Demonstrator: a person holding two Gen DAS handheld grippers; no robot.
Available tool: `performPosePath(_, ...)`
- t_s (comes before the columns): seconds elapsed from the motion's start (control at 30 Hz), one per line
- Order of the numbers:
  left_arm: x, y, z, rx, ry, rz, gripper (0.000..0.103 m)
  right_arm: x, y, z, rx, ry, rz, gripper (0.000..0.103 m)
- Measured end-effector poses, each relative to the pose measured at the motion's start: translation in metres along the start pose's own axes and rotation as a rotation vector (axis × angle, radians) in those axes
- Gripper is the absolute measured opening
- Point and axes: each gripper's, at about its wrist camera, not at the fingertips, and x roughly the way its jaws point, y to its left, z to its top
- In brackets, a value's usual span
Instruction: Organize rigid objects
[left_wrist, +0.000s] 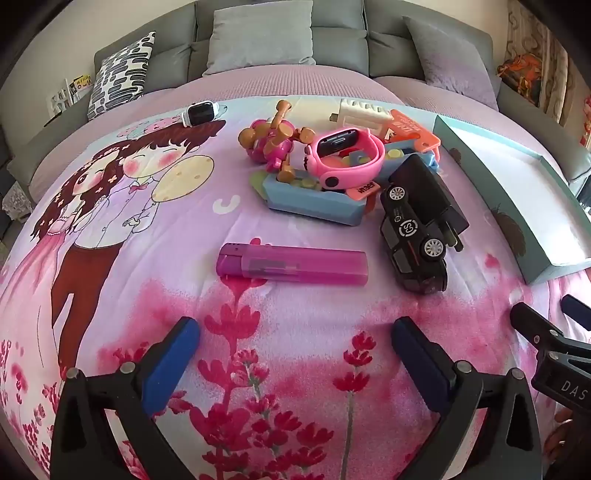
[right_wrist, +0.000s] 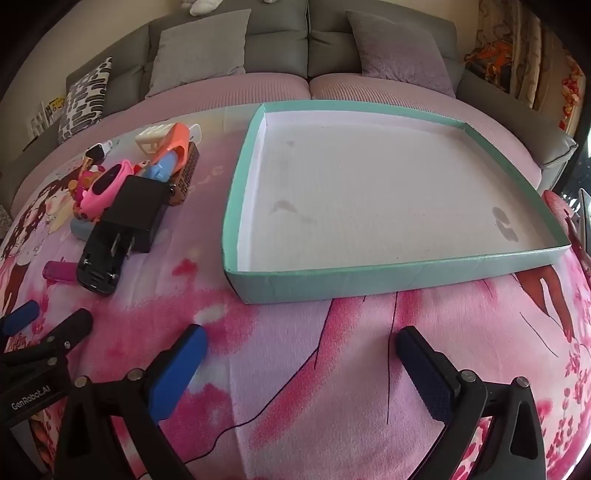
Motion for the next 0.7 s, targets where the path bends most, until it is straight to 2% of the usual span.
performPosePath(0.03,-0.0002,-0.0026,0.0002,0.019,0.0,0.033,0.103,-0.0001,-0.0001,0.0002,-0.002,0.0,-0.002,0.103)
performPosePath(0.07,0.0,-0.0004,0.0,-0.005,0.001,0.0,0.103,-0.0001,-0.0002,0.0006,-0.003,0.001,-0.004,0.103)
performPosePath(0.13,0.0,0.0005,-0.0001,-0.007,0.0,-0.005,0.103,0.0,-0.0012,0.0016,-0.004,0.003,-0.004,0.103)
performPosePath(0.37,-0.0005,0.0016,-0.0006,-0.006,0.002,-0.002,0.103,-0.002,0.007,0.0078,-0.01,0.007,-0.013,0.103)
performPosePath(0.7,0.0005,0.0024,-0.0002,-0.007,0.002,-0.004,0.103,-0.0017,0.0007,-0.0001,-0.004,-0.009,-0.005,0.103)
